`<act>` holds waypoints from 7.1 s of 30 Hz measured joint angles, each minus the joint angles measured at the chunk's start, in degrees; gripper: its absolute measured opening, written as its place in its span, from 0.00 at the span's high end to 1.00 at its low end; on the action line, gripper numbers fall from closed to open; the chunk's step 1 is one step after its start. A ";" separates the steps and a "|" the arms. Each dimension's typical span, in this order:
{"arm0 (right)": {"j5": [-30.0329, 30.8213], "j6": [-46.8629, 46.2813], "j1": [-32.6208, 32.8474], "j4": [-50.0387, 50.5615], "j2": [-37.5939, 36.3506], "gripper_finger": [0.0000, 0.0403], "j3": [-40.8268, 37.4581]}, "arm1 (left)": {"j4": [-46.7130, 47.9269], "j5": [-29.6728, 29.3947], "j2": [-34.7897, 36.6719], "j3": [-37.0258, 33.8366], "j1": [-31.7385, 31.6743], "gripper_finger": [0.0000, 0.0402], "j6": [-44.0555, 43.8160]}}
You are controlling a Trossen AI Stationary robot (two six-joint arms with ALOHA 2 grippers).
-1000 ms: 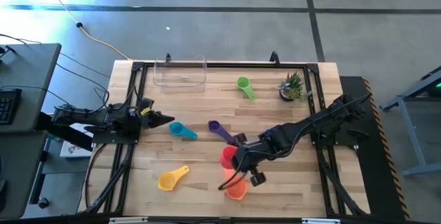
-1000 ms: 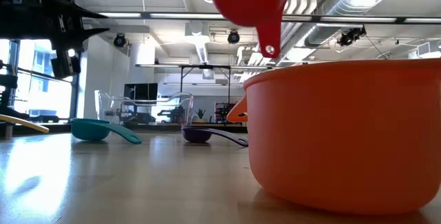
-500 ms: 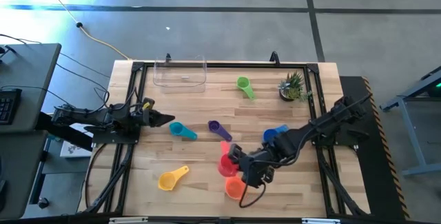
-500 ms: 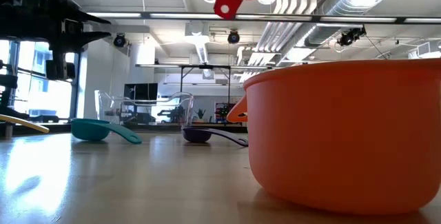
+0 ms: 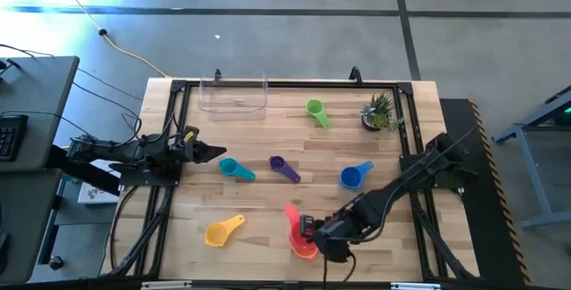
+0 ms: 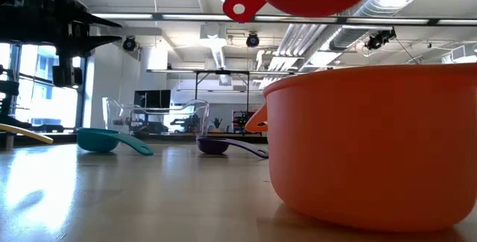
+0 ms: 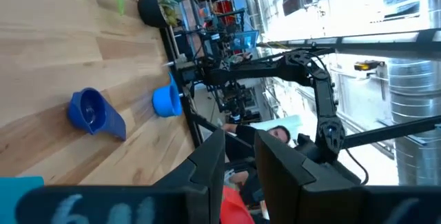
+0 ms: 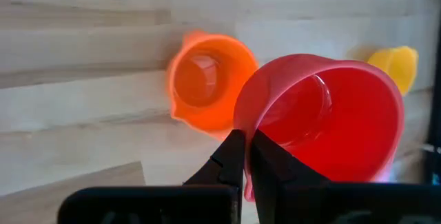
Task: Nest measuring cups in basket
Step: Stack the red measuring cup on the orange measuring cup, then stack the blue measuring cup on the red measuring cup
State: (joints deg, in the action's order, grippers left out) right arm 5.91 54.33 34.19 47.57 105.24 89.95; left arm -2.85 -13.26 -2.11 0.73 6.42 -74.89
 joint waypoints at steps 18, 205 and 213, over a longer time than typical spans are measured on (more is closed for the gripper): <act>-0.75 -4.99 1.12 0.58 5.41 0.99 0.00 | 0.24 0.00 0.02 0.00 0.00 0.82 1.09; 5.38 -94.26 -13.24 -1.77 -31.74 0.69 -40.24 | -0.05 -2.25 0.02 -0.04 0.00 0.82 15.02; 2.25 -86.08 -12.63 -10.77 -31.72 0.69 -46.72 | -0.04 -2.49 0.02 -0.04 0.00 0.82 15.02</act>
State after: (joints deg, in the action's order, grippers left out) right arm 8.16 -31.74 21.56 36.80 73.52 43.23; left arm -2.90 -15.75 -2.09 0.69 6.42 -59.88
